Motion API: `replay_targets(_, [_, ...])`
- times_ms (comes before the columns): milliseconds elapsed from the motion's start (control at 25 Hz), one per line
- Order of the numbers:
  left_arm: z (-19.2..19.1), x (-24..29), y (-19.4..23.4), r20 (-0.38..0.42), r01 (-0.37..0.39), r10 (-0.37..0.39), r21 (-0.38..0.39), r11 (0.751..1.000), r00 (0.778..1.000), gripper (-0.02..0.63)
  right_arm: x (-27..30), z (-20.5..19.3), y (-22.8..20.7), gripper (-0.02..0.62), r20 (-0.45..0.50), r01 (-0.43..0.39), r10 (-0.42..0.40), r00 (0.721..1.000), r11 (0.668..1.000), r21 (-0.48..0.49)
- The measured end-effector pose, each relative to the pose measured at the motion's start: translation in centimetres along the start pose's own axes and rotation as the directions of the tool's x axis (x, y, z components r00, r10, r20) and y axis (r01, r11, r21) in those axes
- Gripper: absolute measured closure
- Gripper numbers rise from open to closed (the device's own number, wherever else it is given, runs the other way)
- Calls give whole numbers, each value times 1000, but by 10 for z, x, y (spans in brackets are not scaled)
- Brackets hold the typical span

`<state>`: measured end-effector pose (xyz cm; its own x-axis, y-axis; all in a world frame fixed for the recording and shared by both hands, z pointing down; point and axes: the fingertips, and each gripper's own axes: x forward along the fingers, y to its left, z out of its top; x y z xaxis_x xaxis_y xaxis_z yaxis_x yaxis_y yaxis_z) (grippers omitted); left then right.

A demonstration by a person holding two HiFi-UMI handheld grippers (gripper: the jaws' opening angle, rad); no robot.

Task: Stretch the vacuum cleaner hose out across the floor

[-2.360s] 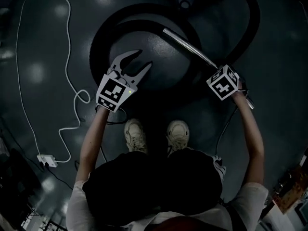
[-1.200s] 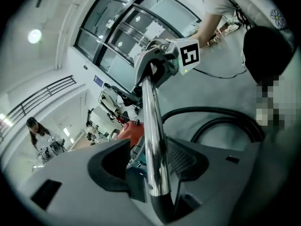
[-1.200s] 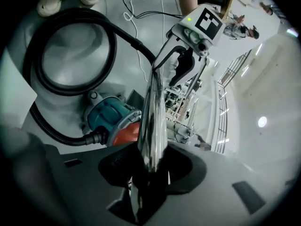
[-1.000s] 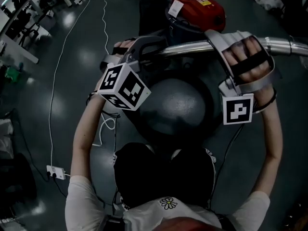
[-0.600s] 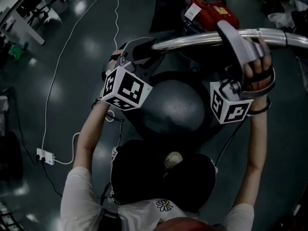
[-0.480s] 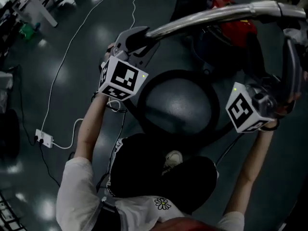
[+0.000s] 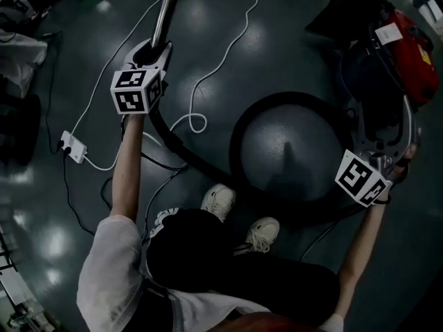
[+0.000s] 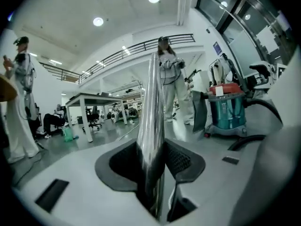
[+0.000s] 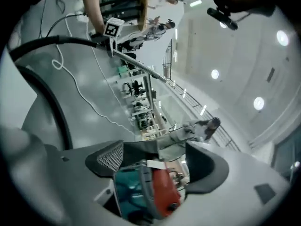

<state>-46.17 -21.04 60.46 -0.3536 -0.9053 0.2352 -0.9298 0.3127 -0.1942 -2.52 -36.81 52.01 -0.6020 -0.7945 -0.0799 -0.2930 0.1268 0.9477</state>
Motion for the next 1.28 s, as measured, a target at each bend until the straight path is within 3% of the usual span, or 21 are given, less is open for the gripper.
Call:
replay_targets(80, [-26, 14, 14, -21, -64, 63, -5, 998, 998, 437, 10, -12, 48, 190, -18, -115, 117, 993, 989, 90])
replay_targets(160, [-50, 28, 25, -54, -113, 112, -14, 993, 992, 437, 15, -28, 82, 190, -54, -179, 193, 980, 963, 201])
replay_targets(280, [-100, 52, 36, -160, -115, 102, -73, 991, 982, 437, 18, -48, 119, 192, -115, -238, 307, 945, 883, 404])
replay_targets(440, [-172, 76, 44, -353, -161, 130, -60, 985, 927, 437, 25, -71, 162, 192, -122, -314, 414, 902, 823, 474])
replay_targets(480, [-180, 79, 43, -344, -160, 126, -70, 985, 931, 437, 26, -75, 172, 192, -124, -334, 437, 891, 816, 472])
replay_targets(520, [-179, 82, 43, -288, -150, 114, -104, 983, 951, 439, 26, -76, 181, 192, -126, -351, 456, 881, 809, 472])
replay_targets(600, [-153, 84, 48, -96, -123, 103, -224, 967, 990, 439, 26, -75, 199, 192, -127, -374, 487, 864, 790, 485])
replay_targets(680, [-123, 77, 59, 44, -109, 129, -310, 944, 991, 439, 27, -67, 216, 192, -108, -396, 515, 850, 761, 514])
replay_targets(720, [-113, 74, 61, 74, -108, 137, -310, 945, 988, 439, 29, -62, 222, 192, -91, -405, 525, 846, 744, 532])
replay_targets(880, [-86, 70, 29, 122, -39, 63, -192, 981, 991, 439, 46, -44, 228, 192, -20, -400, 524, 852, 675, 620])
replay_targets(960, [-73, 68, -14, 145, 71, -58, -82, 994, 988, 439, 48, -38, 219, 192, -5, -358, 506, 863, 617, 701])
replay_targets(1000, [-65, 69, -47, 158, 155, -152, -5, 988, 976, 439, 42, -40, 211, 192, -13, -322, 495, 869, 584, 745])
replay_targets(1040, [-57, 68, -86, 174, 245, -255, 77, 966, 951, 439, 35, -46, 202, 192, -25, -284, 487, 873, 548, 787])
replay_targets(1120, [-39, 58, -171, 210, 409, -459, 242, 880, 863, 439, 20, -66, 190, 192, -42, -214, 482, 875, 464, 860])
replay_targets(1200, [-36, 38, -259, 178, 555, -651, 391, 735, 738, 439, -4, -98, 184, 192, -85, -120, 490, 868, 372, 920])
replay_targets(1280, [-53, 16, -345, 100, 704, -798, 416, 576, 595, 439, -44, -140, 183, 192, -175, 22, 528, 831, 283, 959])
